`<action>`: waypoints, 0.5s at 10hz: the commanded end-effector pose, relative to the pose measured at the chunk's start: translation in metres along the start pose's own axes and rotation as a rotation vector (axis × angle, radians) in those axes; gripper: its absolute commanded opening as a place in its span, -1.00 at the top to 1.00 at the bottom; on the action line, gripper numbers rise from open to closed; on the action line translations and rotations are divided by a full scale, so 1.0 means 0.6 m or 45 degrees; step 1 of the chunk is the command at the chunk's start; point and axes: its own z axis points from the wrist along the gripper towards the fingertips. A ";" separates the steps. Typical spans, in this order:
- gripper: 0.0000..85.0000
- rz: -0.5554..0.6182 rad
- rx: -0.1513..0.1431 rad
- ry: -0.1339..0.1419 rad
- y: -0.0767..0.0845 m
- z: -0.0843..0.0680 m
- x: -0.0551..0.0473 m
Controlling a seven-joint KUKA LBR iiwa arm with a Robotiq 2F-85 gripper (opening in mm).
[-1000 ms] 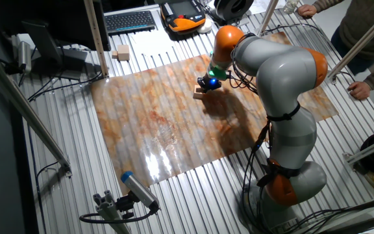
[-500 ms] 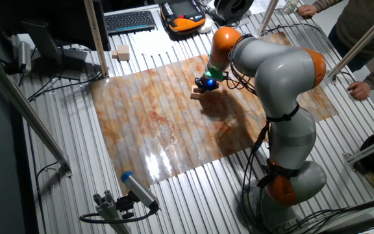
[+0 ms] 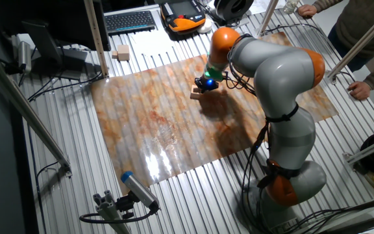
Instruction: Use the gripper to push the small block from left to right
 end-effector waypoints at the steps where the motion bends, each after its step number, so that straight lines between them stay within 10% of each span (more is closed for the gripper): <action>1: 1.00 -0.018 0.030 -0.015 0.000 0.000 0.000; 5: 1.00 -0.080 0.031 0.017 0.000 0.000 0.000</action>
